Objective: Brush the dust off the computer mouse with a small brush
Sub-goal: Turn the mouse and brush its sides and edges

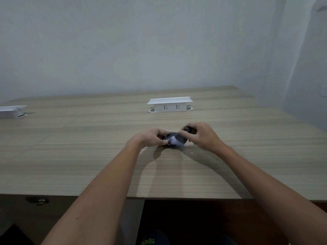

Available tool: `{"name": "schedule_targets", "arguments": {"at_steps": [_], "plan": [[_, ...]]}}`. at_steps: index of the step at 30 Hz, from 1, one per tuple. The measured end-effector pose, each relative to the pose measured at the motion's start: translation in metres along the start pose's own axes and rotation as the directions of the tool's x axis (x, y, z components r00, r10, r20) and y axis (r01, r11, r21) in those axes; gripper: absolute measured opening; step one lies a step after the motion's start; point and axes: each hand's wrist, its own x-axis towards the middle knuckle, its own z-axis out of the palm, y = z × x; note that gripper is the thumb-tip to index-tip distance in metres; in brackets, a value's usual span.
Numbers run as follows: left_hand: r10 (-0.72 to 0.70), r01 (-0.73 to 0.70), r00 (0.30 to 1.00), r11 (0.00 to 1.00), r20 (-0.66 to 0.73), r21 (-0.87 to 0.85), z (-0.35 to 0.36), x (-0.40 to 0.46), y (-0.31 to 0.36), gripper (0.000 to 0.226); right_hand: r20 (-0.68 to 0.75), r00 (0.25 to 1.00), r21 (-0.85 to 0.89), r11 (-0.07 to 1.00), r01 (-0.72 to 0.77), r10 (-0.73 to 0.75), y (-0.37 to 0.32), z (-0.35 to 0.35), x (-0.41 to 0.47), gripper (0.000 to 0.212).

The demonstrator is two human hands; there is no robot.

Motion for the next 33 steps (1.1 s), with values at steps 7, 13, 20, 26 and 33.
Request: {"name": "schedule_targets", "arguments": {"at_steps": [7,13,20,26,33], "plan": [[-0.014,0.014,1.0,1.0,-0.012,0.012,0.0,-0.001,0.002,0.051,-0.091,0.995,-0.025,0.998,-0.053,0.051,0.006,-0.004,0.003,0.02],[-0.03,0.03,0.999,0.999,-0.019,0.033,0.0,-0.001,0.003,0.052,-0.117,0.988,-0.152,0.981,-0.122,0.105,0.011,-0.001,0.005,0.023],[-0.001,0.001,1.0,1.0,-0.013,0.014,0.002,-0.001,0.0,0.051,-0.008,0.997,-0.057,0.996,-0.072,0.071,0.01,0.004,0.0,0.021],[-0.016,0.017,1.0,0.999,-0.013,0.042,0.0,-0.002,0.002,0.047,-0.127,0.971,-0.09,0.973,-0.215,0.202,0.015,0.005,0.008,0.023],[-0.099,0.098,0.995,0.994,0.02,0.054,-0.006,-0.005,0.011,0.062,-0.071,0.966,-0.071,0.965,-0.253,0.248,0.012,0.005,0.016,0.039]]}}
